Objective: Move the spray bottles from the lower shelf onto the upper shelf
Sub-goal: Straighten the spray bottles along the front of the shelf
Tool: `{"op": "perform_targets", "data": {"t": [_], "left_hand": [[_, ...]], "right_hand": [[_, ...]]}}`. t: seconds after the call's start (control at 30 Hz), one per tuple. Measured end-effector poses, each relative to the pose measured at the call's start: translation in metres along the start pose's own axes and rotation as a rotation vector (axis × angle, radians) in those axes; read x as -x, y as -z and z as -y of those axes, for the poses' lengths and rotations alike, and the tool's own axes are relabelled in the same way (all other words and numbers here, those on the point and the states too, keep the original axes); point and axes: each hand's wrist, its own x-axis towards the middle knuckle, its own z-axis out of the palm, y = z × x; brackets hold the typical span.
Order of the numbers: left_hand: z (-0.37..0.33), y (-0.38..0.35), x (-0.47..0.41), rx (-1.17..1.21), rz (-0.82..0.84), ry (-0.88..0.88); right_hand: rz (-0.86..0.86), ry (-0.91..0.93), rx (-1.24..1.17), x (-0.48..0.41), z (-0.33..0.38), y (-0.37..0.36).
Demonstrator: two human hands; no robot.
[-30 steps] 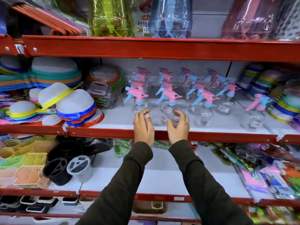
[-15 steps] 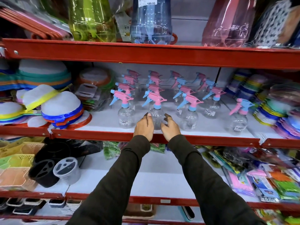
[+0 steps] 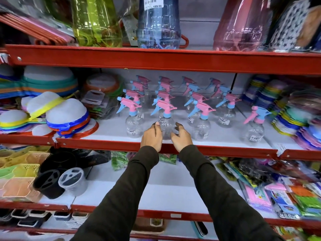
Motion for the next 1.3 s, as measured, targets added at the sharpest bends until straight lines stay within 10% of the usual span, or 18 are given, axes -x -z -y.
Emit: {"op": "perform_targets", "data": {"t": [0.3, 0.53, 0.83, 1.3], "left_hand": [[-0.015, -0.017, 0.031, 0.081, -0.281, -0.223], [-0.04, -0.068, 0.047, 0.06, -0.12, -0.292], [-0.067, -0.112, 0.027, -0.074, 0.13, -0.047], [-0.068, -0.114, 0.035, -0.033, 0.109, -0.049]], "right_hand": [[-0.268, 0.151, -0.104, 0.013, -0.019, 0.031], [-0.451, 0.123, -0.157, 0.015, -0.046, 0.077], [-0.071, -0.012, -0.024, -0.006, -0.058, 0.116], [0.001, 0.042, -0.002, -0.006, -0.063, 0.124]]}}
